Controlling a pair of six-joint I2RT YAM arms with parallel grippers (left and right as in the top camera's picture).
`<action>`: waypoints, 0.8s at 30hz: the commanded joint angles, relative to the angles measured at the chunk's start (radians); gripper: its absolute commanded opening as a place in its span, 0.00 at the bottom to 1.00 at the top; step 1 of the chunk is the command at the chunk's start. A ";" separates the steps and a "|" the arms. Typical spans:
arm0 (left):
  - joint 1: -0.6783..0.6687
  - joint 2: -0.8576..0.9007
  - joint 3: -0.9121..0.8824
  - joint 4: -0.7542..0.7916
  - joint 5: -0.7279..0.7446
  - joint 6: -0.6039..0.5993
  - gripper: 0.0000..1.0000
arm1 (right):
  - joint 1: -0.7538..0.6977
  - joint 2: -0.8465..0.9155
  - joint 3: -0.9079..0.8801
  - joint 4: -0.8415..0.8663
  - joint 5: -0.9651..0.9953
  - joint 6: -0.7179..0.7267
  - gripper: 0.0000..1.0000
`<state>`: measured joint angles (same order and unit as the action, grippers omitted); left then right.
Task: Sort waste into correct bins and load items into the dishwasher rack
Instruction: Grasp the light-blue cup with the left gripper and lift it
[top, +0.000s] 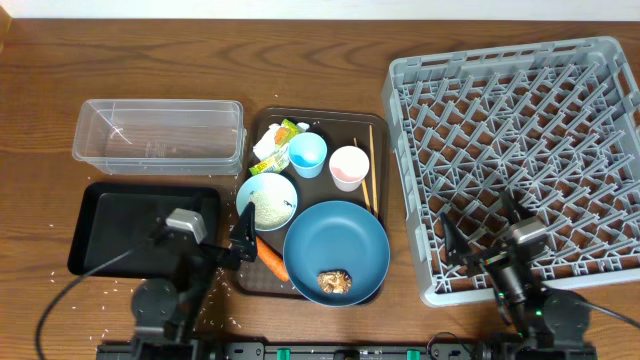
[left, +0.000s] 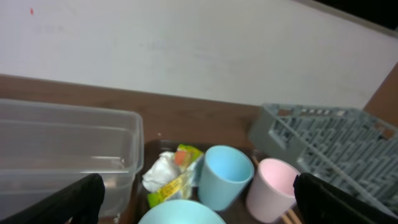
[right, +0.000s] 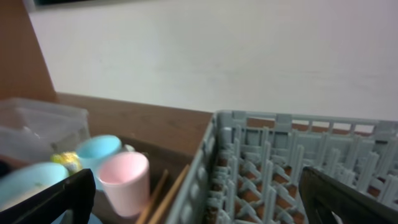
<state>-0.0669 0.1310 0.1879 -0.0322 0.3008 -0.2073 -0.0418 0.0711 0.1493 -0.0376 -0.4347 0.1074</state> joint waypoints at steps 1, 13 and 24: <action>0.003 0.117 0.180 -0.078 0.028 -0.014 0.98 | -0.004 0.108 0.152 -0.039 -0.011 0.094 0.99; -0.022 0.899 1.006 -0.663 0.109 -0.009 0.98 | -0.003 0.836 0.854 -0.531 -0.095 -0.041 0.99; -0.064 1.328 1.180 -0.779 0.328 0.003 0.98 | -0.003 1.158 1.085 -0.800 -0.224 -0.087 0.99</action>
<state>-0.1272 1.4162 1.3533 -0.8120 0.4850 -0.2058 -0.0418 1.2129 1.2091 -0.8276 -0.6010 0.0467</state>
